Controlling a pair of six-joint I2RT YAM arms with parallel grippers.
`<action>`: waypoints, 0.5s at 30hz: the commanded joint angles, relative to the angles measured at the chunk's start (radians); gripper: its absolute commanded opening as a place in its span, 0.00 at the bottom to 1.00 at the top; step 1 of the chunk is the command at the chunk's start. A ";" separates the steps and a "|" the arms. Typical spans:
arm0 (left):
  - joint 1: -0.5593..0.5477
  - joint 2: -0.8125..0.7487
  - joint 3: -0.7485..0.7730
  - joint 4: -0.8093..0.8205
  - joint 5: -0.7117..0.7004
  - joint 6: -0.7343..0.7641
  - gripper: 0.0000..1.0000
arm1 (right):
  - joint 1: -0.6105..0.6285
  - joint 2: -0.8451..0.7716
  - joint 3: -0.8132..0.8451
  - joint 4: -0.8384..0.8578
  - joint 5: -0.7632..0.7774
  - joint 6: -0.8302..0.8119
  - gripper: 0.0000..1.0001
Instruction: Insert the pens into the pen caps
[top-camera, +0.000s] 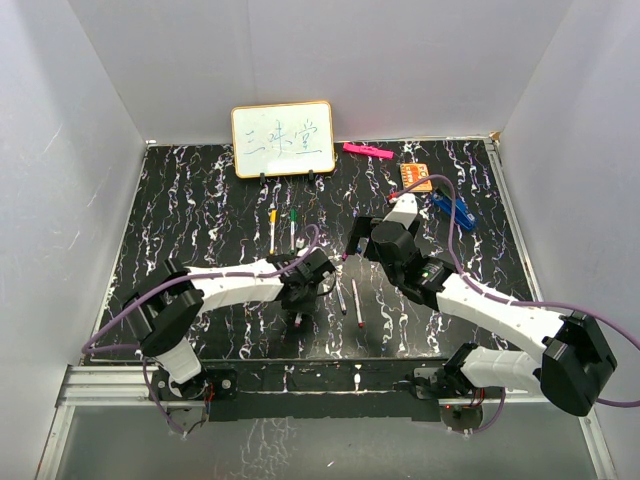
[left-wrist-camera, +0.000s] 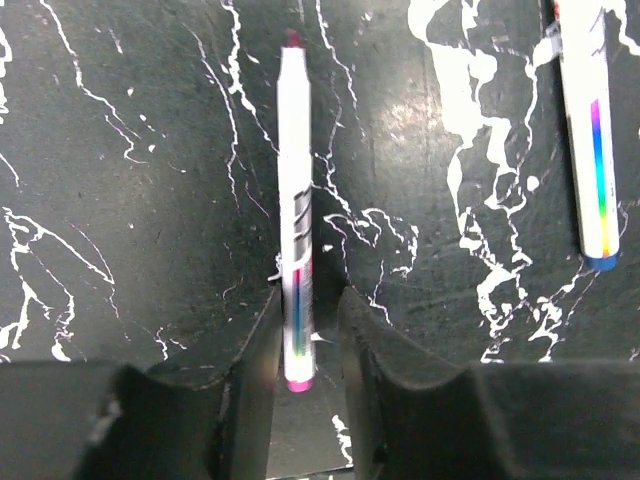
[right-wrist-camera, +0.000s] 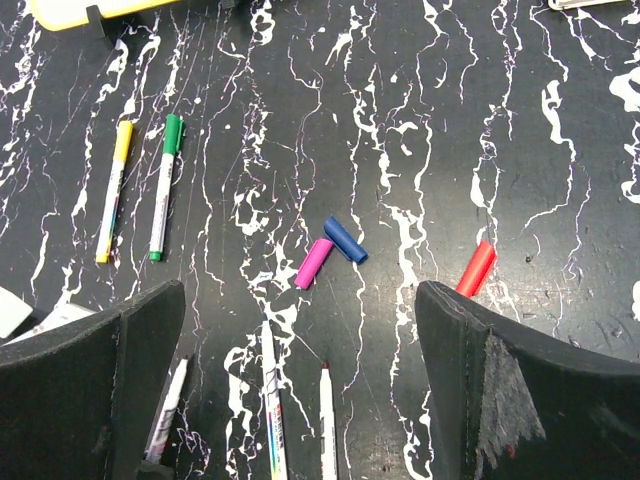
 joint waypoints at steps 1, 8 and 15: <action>0.049 0.042 -0.062 -0.034 -0.025 0.017 0.24 | 0.000 -0.016 0.010 0.036 0.020 0.005 0.98; 0.174 -0.010 -0.136 0.035 0.037 0.080 0.00 | -0.001 0.019 0.025 -0.017 0.052 0.033 0.98; 0.193 0.052 -0.099 0.055 0.074 0.123 0.00 | -0.001 0.078 0.058 -0.040 0.043 0.060 0.98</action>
